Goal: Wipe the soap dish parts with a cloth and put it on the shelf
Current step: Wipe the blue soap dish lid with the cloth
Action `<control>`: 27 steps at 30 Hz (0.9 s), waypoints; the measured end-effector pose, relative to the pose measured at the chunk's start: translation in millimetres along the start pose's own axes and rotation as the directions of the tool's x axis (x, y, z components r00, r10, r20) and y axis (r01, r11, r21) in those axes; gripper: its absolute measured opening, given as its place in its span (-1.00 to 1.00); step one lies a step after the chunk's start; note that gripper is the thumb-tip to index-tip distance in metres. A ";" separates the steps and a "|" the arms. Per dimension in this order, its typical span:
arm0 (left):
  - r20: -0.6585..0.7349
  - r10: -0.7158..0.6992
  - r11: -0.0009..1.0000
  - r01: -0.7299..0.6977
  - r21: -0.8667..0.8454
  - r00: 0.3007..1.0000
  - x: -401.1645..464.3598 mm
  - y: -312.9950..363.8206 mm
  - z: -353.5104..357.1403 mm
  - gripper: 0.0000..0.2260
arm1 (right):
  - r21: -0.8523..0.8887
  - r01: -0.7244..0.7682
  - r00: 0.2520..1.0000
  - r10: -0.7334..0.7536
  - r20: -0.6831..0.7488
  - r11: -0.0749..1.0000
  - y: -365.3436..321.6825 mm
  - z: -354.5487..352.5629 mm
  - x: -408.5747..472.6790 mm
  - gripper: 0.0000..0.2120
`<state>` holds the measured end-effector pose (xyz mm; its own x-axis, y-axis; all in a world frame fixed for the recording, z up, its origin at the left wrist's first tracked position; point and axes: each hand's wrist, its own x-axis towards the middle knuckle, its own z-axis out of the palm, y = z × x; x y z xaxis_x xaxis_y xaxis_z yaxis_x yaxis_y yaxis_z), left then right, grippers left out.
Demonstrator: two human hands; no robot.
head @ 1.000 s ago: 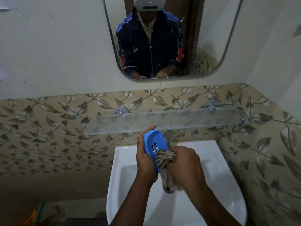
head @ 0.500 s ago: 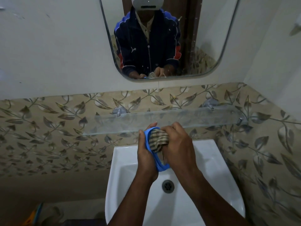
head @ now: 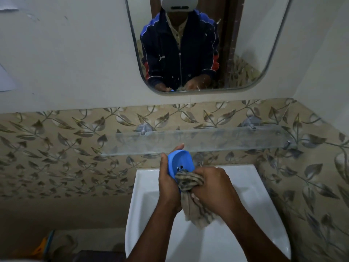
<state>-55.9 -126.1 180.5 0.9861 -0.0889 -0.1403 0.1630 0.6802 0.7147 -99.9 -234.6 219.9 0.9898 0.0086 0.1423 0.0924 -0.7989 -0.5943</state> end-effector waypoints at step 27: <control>0.058 -0.075 0.986 0.065 0.151 0.996 2.8 13.7 10.1 -0.47 | 0.369 0.357 0.926 -0.273 -0.261 0.858 14.0 2.2 1.4 -0.67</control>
<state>-50.6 -124.4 196.8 0.9714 -0.1817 -0.1530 0.2297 0.5550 0.7995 -96.9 -244.5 210.0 0.8631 0.0691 0.5002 0.4724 -0.4604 -0.7516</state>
